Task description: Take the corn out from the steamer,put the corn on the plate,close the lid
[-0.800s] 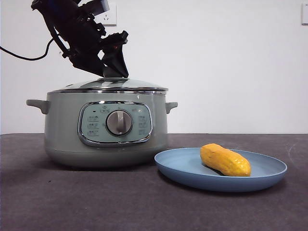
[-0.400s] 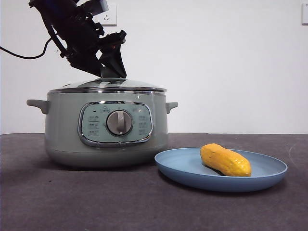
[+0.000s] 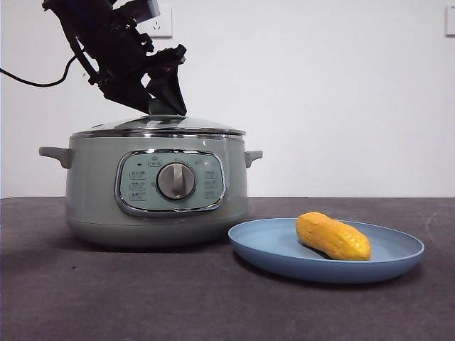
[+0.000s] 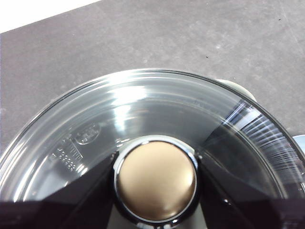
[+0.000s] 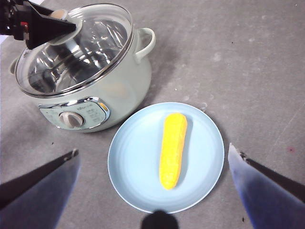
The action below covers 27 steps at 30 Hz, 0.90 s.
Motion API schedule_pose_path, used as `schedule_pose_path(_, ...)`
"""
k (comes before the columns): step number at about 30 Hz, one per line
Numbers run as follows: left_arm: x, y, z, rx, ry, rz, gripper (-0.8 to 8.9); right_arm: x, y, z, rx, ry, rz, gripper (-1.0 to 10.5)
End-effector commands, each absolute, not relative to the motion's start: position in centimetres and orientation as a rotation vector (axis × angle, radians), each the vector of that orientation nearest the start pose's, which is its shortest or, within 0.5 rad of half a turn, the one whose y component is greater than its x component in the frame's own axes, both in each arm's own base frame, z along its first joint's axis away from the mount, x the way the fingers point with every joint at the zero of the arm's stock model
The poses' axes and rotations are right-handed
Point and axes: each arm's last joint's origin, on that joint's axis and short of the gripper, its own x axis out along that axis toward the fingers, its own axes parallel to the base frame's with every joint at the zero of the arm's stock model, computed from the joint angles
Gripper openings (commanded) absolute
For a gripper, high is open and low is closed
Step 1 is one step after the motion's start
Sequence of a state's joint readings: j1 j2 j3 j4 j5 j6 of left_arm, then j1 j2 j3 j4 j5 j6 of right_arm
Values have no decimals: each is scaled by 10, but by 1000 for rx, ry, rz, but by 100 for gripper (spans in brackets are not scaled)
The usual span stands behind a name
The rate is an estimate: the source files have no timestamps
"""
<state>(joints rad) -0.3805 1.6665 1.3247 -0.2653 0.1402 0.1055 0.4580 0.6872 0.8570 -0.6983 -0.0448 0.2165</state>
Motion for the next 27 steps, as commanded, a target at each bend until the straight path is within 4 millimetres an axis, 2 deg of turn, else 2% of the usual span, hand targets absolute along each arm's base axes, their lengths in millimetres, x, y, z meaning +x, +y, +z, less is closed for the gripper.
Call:
schedule_pose_path(1,347,-141,270,214,657,-534,-8,117,59,322,90,567,433,567)
schedule_pose_path(12,347,-141,275,224,636,-524,-8,121,61,319,85,588,430,567)
schedule_pose_path(21,349,-142,290,240,599,-518,-8,124,63,318,75,599,431,567)
schedule_pose_path(27,347,-141,288,244,632,-520,-9,124,63,318,75,599,431,567)
